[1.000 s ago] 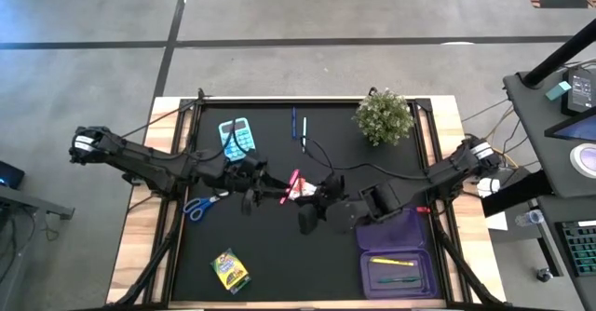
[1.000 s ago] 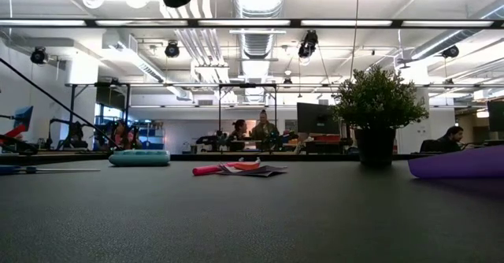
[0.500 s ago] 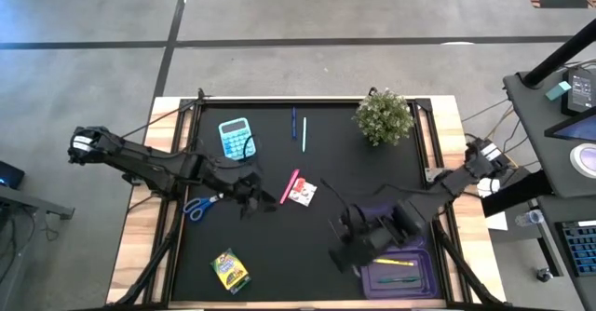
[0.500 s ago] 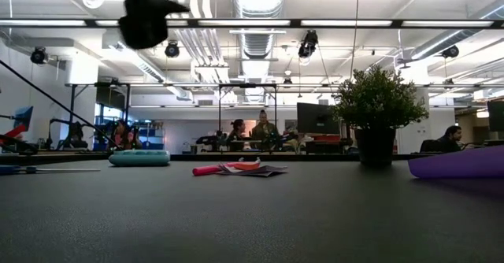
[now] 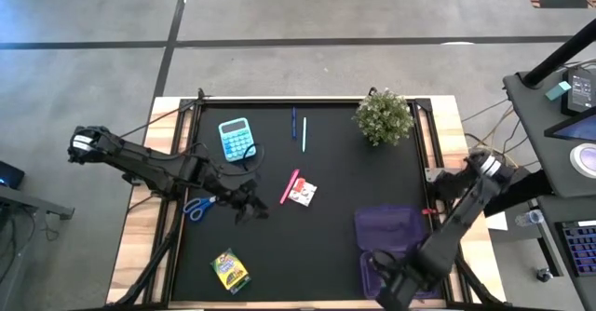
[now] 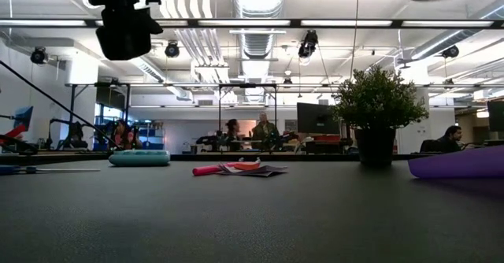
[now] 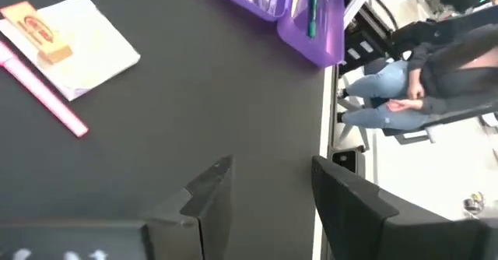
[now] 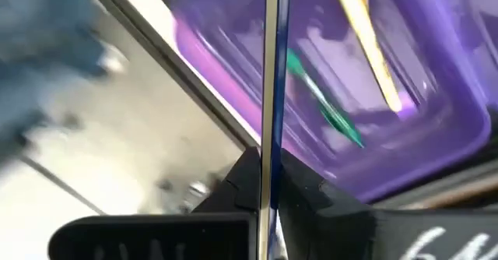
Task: Pack school essentials
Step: Put the blue pencil into the purple supply box, then put the blue scissor into the purple supply box
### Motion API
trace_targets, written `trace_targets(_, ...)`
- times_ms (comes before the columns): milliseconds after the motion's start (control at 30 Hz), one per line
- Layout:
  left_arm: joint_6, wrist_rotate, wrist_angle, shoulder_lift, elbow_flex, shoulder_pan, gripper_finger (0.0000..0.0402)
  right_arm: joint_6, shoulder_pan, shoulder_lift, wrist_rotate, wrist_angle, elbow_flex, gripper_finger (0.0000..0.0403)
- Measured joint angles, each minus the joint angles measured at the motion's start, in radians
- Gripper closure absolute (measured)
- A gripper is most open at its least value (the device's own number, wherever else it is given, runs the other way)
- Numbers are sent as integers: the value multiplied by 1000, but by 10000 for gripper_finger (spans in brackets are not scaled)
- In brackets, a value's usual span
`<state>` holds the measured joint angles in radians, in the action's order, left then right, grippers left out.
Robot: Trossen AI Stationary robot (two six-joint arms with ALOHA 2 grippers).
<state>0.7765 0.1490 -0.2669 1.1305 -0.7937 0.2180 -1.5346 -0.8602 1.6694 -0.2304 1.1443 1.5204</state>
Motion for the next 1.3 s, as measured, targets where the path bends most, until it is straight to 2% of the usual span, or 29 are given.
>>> trace_targets(167,2,1,-83,0,2,0,249,99,-19,79,-13,30,-1,390)
trace_targets(367,4,1,-264,0,2,1,249,212,-17,150,-13,29,-23,390)
trace_targets(667,31,1,-493,-4,2,1,249,285,-14,175,5,17,-102,390)
trace_targets(800,80,-11,-627,-5,2,1,249,268,-12,175,21,-6,-131,383)
trace_targets(1067,135,-98,-849,-6,7,26,249,218,-12,175,22,-9,-141,309)
trace_targets(1300,128,-117,-894,-5,97,27,249,209,-12,173,22,-5,-141,240)
